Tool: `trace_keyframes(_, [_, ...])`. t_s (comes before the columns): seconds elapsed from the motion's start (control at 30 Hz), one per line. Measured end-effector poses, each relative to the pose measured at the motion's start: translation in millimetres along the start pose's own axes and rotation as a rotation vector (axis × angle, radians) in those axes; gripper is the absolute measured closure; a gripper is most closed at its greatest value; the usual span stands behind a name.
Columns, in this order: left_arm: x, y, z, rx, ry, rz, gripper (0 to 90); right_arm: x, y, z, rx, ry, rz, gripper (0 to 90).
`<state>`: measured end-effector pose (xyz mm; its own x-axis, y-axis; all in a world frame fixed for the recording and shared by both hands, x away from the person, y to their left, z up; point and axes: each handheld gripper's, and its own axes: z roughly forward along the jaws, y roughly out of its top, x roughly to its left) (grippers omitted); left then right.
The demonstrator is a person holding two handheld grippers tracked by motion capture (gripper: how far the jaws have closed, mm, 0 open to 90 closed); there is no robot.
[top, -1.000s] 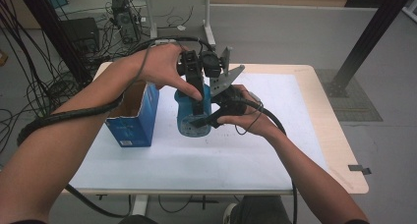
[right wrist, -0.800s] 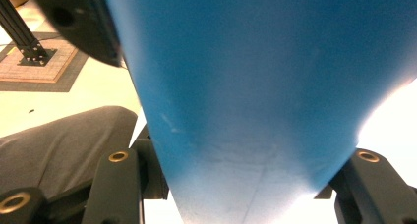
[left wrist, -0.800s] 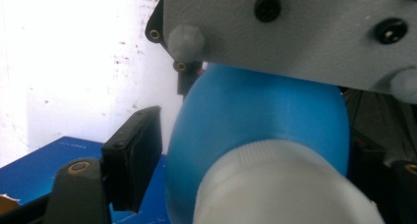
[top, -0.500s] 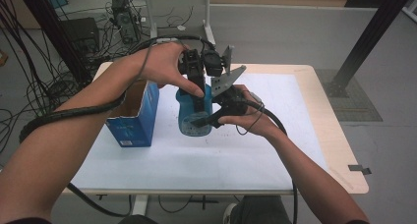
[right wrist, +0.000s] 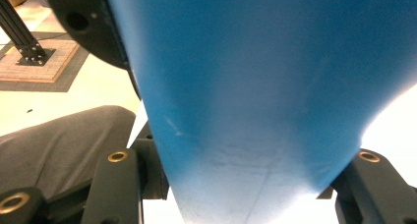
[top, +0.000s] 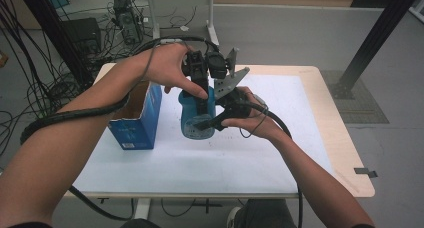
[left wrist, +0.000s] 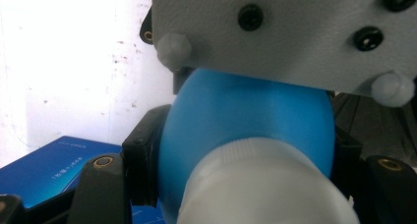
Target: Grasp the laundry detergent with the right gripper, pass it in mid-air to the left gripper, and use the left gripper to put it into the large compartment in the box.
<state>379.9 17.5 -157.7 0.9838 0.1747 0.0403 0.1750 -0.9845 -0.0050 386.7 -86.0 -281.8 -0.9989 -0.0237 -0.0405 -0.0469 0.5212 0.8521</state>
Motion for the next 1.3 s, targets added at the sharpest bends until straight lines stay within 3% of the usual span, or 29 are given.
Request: trace_keyframes(1.3, [5.2,-2.2,11.0,0.017,-0.006,-0.004,36.3,-5.4,-7.4,7.4,0.004,0.008,0.004,41.0])
